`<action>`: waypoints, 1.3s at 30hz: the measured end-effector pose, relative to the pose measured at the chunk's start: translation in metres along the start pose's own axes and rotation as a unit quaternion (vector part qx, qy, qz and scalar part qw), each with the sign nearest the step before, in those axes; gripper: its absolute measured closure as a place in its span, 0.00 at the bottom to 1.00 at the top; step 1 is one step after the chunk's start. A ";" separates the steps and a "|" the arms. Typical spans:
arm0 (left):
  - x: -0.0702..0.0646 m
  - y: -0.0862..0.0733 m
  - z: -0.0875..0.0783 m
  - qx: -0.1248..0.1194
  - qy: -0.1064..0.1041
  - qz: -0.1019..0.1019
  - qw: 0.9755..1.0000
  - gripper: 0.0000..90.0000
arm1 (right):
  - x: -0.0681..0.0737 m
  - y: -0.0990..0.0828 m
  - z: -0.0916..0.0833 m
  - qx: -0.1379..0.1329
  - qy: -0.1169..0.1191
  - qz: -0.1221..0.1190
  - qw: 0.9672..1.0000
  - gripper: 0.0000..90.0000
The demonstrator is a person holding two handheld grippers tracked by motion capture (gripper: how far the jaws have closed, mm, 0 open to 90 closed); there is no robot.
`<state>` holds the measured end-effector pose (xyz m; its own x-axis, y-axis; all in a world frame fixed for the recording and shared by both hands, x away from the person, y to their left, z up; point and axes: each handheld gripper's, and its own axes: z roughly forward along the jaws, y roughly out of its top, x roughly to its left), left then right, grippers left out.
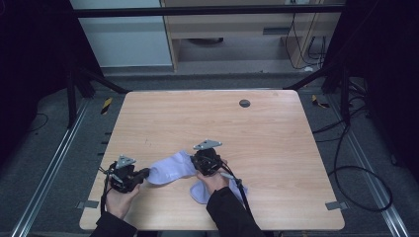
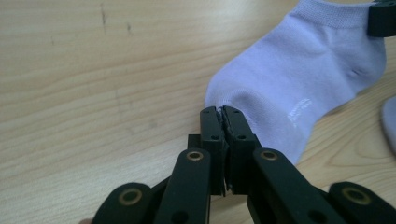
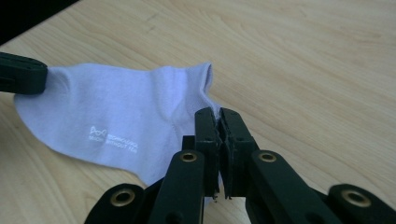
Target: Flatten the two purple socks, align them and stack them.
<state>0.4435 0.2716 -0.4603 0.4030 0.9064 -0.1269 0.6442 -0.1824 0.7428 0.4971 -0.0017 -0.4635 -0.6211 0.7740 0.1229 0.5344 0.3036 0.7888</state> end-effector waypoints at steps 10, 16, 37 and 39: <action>-0.028 0.011 -0.009 -0.019 -0.027 0.018 0.999 0.97 | -0.014 0.000 -0.050 -0.017 0.009 -0.010 1.000 0.97; -0.048 0.016 -0.008 -0.021 -0.043 0.034 0.998 0.97 | -0.026 -0.015 -0.081 -0.020 0.003 -0.008 1.000 0.97; -0.109 0.019 0.014 0.010 -0.093 0.094 0.991 0.97 | -0.049 -0.068 -0.148 -0.013 -0.019 0.001 1.000 0.97; -0.112 0.019 0.016 0.015 -0.096 0.097 0.991 0.97 | -0.050 -0.072 -0.150 -0.009 -0.021 0.004 1.000 0.97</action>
<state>0.4207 0.1601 -0.4427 0.6353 0.7646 -0.1087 0.5603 -0.3595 0.7462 0.4035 -0.1456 -0.4365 -0.5925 0.7989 0.1039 0.5283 0.2879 0.7988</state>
